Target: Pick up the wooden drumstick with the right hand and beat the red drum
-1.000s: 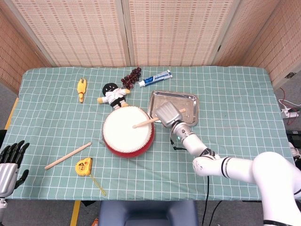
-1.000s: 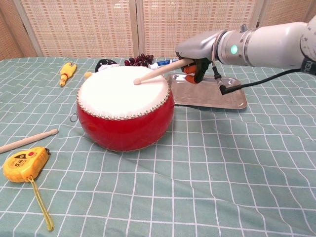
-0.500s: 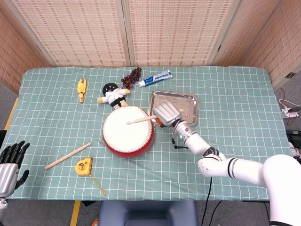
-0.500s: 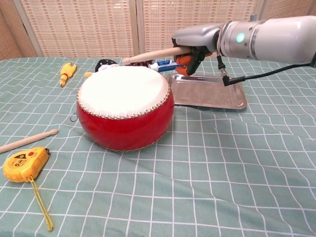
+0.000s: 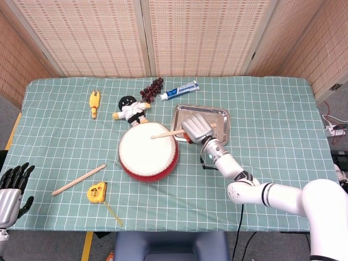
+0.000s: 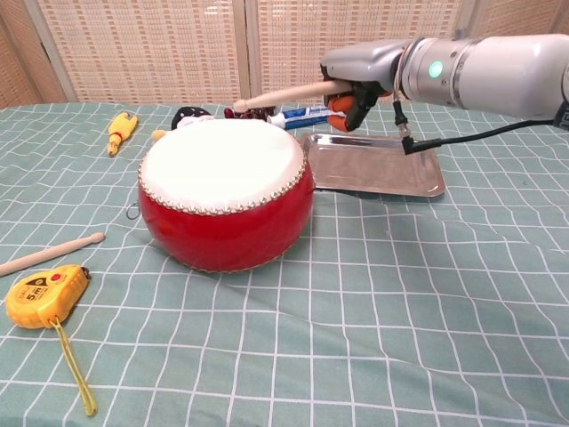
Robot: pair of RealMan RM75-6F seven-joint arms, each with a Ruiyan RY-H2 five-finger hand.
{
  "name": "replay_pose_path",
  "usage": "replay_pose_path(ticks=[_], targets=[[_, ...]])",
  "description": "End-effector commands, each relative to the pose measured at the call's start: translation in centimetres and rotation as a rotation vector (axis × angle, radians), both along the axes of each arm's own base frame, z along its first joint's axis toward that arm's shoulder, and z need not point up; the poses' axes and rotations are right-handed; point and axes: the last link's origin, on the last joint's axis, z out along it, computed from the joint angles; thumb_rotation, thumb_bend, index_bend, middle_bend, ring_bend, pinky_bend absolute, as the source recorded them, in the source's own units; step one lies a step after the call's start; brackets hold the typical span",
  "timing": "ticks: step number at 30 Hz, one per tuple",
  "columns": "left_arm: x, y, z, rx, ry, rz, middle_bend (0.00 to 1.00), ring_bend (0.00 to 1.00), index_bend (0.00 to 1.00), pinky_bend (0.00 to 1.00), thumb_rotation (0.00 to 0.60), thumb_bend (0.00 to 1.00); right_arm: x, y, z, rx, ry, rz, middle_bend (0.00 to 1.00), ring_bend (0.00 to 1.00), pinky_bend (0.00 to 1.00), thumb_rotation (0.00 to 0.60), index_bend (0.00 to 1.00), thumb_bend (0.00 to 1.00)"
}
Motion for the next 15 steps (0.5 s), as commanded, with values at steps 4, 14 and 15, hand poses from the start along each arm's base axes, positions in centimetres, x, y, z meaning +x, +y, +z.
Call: replay_pose_path(ticks=[4, 14, 15], targets=[[0.1, 0.0, -0.2, -0.005, -0.005, -0.003, 0.00, 0.00, 0.00, 0.00, 0.600, 0.32, -0.7, 0.3, 1.0, 0.040, -0.217, -0.062, 1.00, 1.00, 1.00, 0.600, 1.00, 0.54], [0.0, 0.1, -0.2, -0.006, -0.004, 0.001, 0.00, 0.00, 0.00, 0.00, 0.600, 0.32, -3.6, 0.2, -2.6, 0.029, 0.159, 0.060, 1.00, 1.00, 1.00, 0.600, 1.00, 0.54], [0.0, 0.1, -0.2, -0.006, -0.004, 0.001, 0.00, 0.00, 0.00, 0.00, 0.600, 0.32, -3.5, 0.2, -2.7, 0.020, 0.170, 0.063, 1.00, 1.00, 1.00, 0.600, 1.00, 0.54]])
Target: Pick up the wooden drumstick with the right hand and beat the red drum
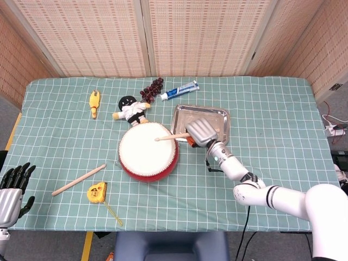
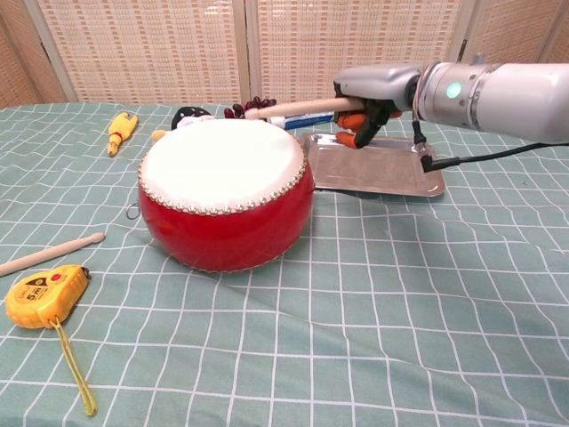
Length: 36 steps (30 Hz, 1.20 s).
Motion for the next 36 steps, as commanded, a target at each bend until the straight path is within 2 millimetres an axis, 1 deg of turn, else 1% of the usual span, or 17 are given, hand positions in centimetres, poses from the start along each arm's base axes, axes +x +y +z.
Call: replay_pose_path(ticks=[1, 5, 8, 11, 13, 14, 17, 21, 24, 27, 28, 29, 31, 32, 36], targets=[[0.0, 0.0, 0.0, -0.001, 0.000, 0.001, 0.00, 0.00, 0.00, 0.00, 0.600, 0.32, -0.4, 0.0, -1.3, -0.036, 0.146, 0.070, 1.00, 1.00, 1.00, 0.600, 1.00, 0.54], [-0.1, -0.1, -0.1, -0.001, 0.000, 0.005, 0.00, 0.00, 0.00, 0.00, 0.600, 0.32, 0.6, 0.0, -0.6, -0.062, 0.002, 0.027, 1.00, 1.00, 1.00, 0.600, 1.00, 0.54], [-0.2, -0.1, 0.1, -0.001, 0.002, 0.007, 0.00, 0.00, 0.00, 0.00, 0.600, 0.32, 1.4, 0.0, 0.6, -0.078, -0.190, -0.020, 1.00, 1.00, 1.00, 0.600, 1.00, 0.54], [-0.2, -0.1, 0.1, 0.001, 0.002, 0.007, 0.00, 0.00, 0.00, 0.00, 0.600, 0.32, 1.5, 0.0, 0.8, -0.073, -0.233, -0.031, 1.00, 1.00, 1.00, 0.600, 1.00, 0.54], [-0.1, -0.1, 0.2, 0.004, 0.000, 0.004, 0.00, 0.00, 0.00, 0.00, 0.600, 0.32, 1.7, 0.0, 1.3, -0.061, -0.332, -0.065, 1.00, 1.00, 1.00, 0.600, 1.00, 0.54], [0.0, -0.1, 0.1, 0.002, -0.002, -0.001, 0.00, 0.00, 0.00, 0.00, 0.600, 0.32, 1.4, 0.1, 1.4, -0.046, -0.365, -0.085, 1.00, 1.00, 1.00, 0.600, 1.00, 0.54], [0.0, -0.1, 0.0, -0.001, -0.002, -0.003, 0.00, 0.00, 0.00, 0.00, 0.600, 0.32, 0.4, 0.2, 0.5, -0.014, -0.293, -0.076, 1.00, 1.00, 1.00, 0.600, 1.00, 0.54], [0.0, -0.1, 0.1, 0.001, -0.002, -0.001, 0.00, 0.00, 0.00, 0.00, 0.600, 0.32, -0.5, 0.1, -0.7, -0.017, -0.083, 0.001, 1.00, 1.00, 1.00, 0.600, 1.00, 0.54], [0.0, -0.1, 0.1, 0.000, -0.003, 0.001, 0.00, 0.00, 0.00, 0.00, 0.600, 0.32, -0.8, 0.0, -1.6, -0.043, 0.068, 0.069, 1.00, 1.00, 1.00, 0.600, 1.00, 0.54], [0.0, -0.1, 0.0, -0.001, -0.004, 0.001, 0.00, 0.00, 0.00, 0.00, 0.600, 0.32, -0.7, 0.0, -2.0, -0.063, 0.134, 0.091, 1.00, 1.00, 1.00, 0.600, 1.00, 0.54], [0.0, -0.1, 0.0, -0.002, -0.004, 0.001, 0.00, 0.00, 0.00, 0.00, 0.600, 0.32, -0.4, 0.1, -2.0, -0.068, 0.115, 0.087, 1.00, 1.00, 1.00, 0.600, 1.00, 0.54], [-0.1, -0.1, 0.0, -0.003, -0.005, 0.003, 0.00, 0.00, 0.00, 0.00, 0.600, 0.32, 0.2, 0.2, -1.8, -0.074, 0.052, 0.072, 1.00, 1.00, 1.00, 0.600, 1.00, 0.54], [-0.1, -0.2, 0.0, -0.003, -0.005, 0.004, 0.00, 0.00, 0.00, 0.00, 0.600, 0.32, 1.0, 0.4, -1.2, -0.071, -0.099, 0.027, 1.00, 1.00, 1.00, 0.600, 1.00, 0.54], [-0.2, -0.2, 0.0, -0.003, -0.004, 0.005, 0.00, 0.00, 0.00, 0.00, 0.600, 0.32, 1.6, 0.5, -0.6, -0.075, -0.211, 0.001, 1.00, 1.00, 1.00, 0.600, 1.00, 0.54], [-0.2, -0.1, 0.1, 0.001, -0.003, 0.004, 0.00, 0.00, 0.00, 0.00, 0.600, 0.32, 2.1, 0.3, 1.0, -0.071, -0.483, -0.062, 1.00, 1.00, 1.00, 0.600, 1.00, 0.54]])
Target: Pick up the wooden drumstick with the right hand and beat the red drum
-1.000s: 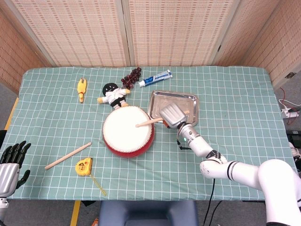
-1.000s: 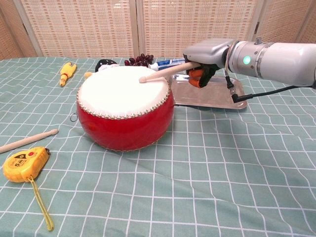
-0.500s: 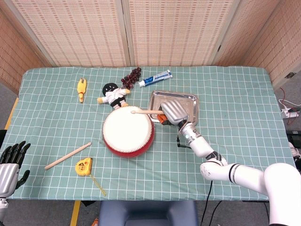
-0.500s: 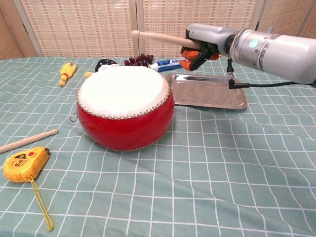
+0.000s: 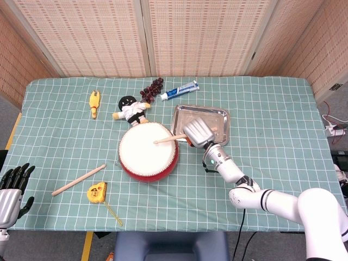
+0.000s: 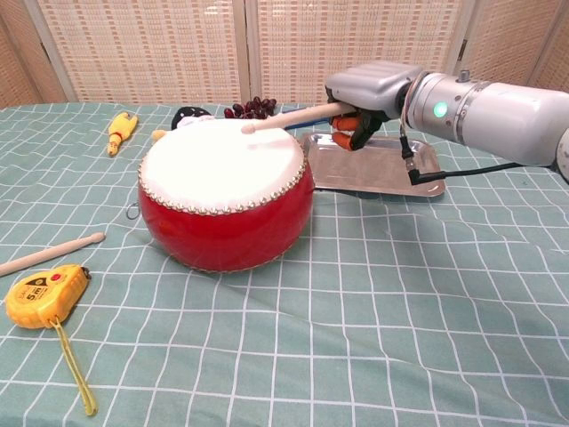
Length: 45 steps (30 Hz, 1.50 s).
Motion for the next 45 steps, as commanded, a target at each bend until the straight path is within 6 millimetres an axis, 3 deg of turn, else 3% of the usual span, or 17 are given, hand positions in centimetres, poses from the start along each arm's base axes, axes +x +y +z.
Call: replay_pose_path(ticks=[1, 4, 8, 17, 22, 27, 30, 45], targets=[[0.0, 0.0, 0.1, 0.001, -0.001, -0.002, 0.00, 0.00, 0.00, 0.00, 0.600, 0.32, 1.4, 0.0, 2.2, 0.047, -0.516, -0.110, 1.00, 1.00, 1.00, 0.600, 1.00, 0.54], [0.1, 0.1, 0.0, 0.000, 0.000, -0.004, 0.00, 0.00, 0.00, 0.00, 0.600, 0.32, 0.8, -0.3, 2.3, 0.043, -0.444, -0.089, 1.00, 1.00, 1.00, 0.600, 1.00, 0.54], [0.2, 0.1, -0.1, -0.003, -0.002, -0.007, 0.00, 0.00, 0.00, 0.00, 0.600, 0.32, -0.1, -0.3, 1.0, 0.045, -0.198, -0.040, 1.00, 1.00, 1.00, 0.600, 1.00, 0.54], [0.0, 0.1, -0.2, -0.006, -0.001, 0.004, 0.00, 0.00, 0.00, 0.00, 0.600, 0.32, -1.2, -0.2, -1.5, 0.035, 0.137, 0.019, 1.00, 1.00, 1.00, 0.600, 1.00, 0.54], [0.0, 0.1, -0.3, -0.011, -0.004, 0.006, 0.00, 0.00, 0.00, 0.00, 0.600, 0.32, -0.7, 0.0, -1.3, 0.019, 0.091, -0.010, 1.00, 1.00, 1.00, 0.600, 1.00, 0.54], [-0.1, 0.1, -0.2, -0.009, -0.003, 0.004, 0.00, 0.00, 0.00, 0.00, 0.600, 0.31, 1.0, 0.2, 0.6, -0.009, -0.293, -0.060, 1.00, 1.00, 1.00, 0.600, 1.00, 0.54], [-0.1, 0.1, -0.2, -0.008, -0.002, 0.002, 0.00, 0.00, 0.00, 0.00, 0.600, 0.32, 0.9, 0.1, 1.4, 0.003, -0.387, -0.068, 1.00, 1.00, 1.00, 0.600, 1.00, 0.54], [-0.1, 0.1, -0.3, -0.010, -0.003, 0.007, 0.00, 0.00, 0.00, 0.00, 0.600, 0.32, -1.3, 0.0, -1.7, 0.016, 0.161, 0.027, 1.00, 1.00, 1.00, 0.600, 1.00, 0.54]])
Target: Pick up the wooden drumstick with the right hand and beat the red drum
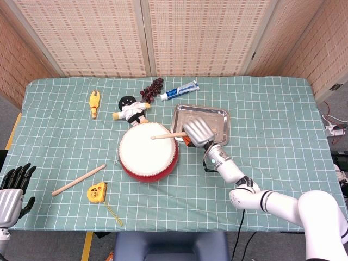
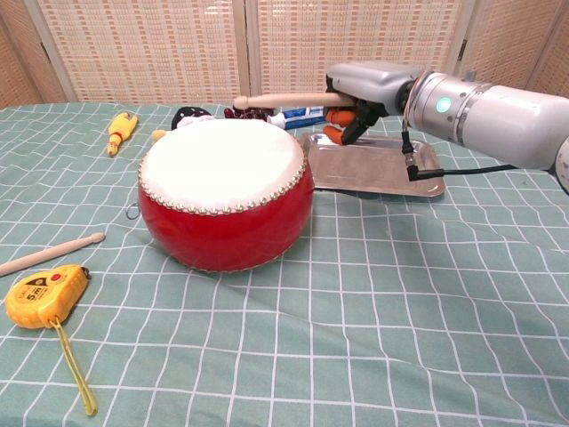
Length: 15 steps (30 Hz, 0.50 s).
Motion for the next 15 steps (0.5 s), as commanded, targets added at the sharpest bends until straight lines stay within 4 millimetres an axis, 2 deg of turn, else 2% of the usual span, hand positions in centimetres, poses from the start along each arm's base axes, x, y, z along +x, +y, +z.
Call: replay_pose_path(ticks=[1, 6, 11, 15], targets=[[0.0, 0.0, 0.0, -0.001, 0.000, 0.001, 0.00, 0.00, 0.00, 0.00, 0.600, 0.32, -0.9, 0.0, -1.2, -0.021, 0.246, 0.047, 1.00, 1.00, 1.00, 0.600, 1.00, 0.54], [0.0, 0.0, -0.1, -0.006, 0.002, 0.002, 0.00, 0.00, 0.00, 0.00, 0.600, 0.32, -0.1, -0.1, -0.3, -0.061, 0.146, 0.017, 1.00, 1.00, 1.00, 0.600, 1.00, 0.54], [0.1, 0.0, 0.0, -0.001, 0.002, -0.003, 0.00, 0.00, 0.00, 0.00, 0.600, 0.32, 1.1, 0.0, 1.6, -0.092, -0.210, -0.035, 1.00, 1.00, 1.00, 0.600, 1.00, 0.54], [0.1, 0.1, 0.0, -0.003, 0.003, -0.007, 0.00, 0.00, 0.00, 0.00, 0.600, 0.32, 0.5, -0.2, 1.8, -0.088, -0.242, -0.034, 1.00, 1.00, 1.00, 0.600, 1.00, 0.54]])
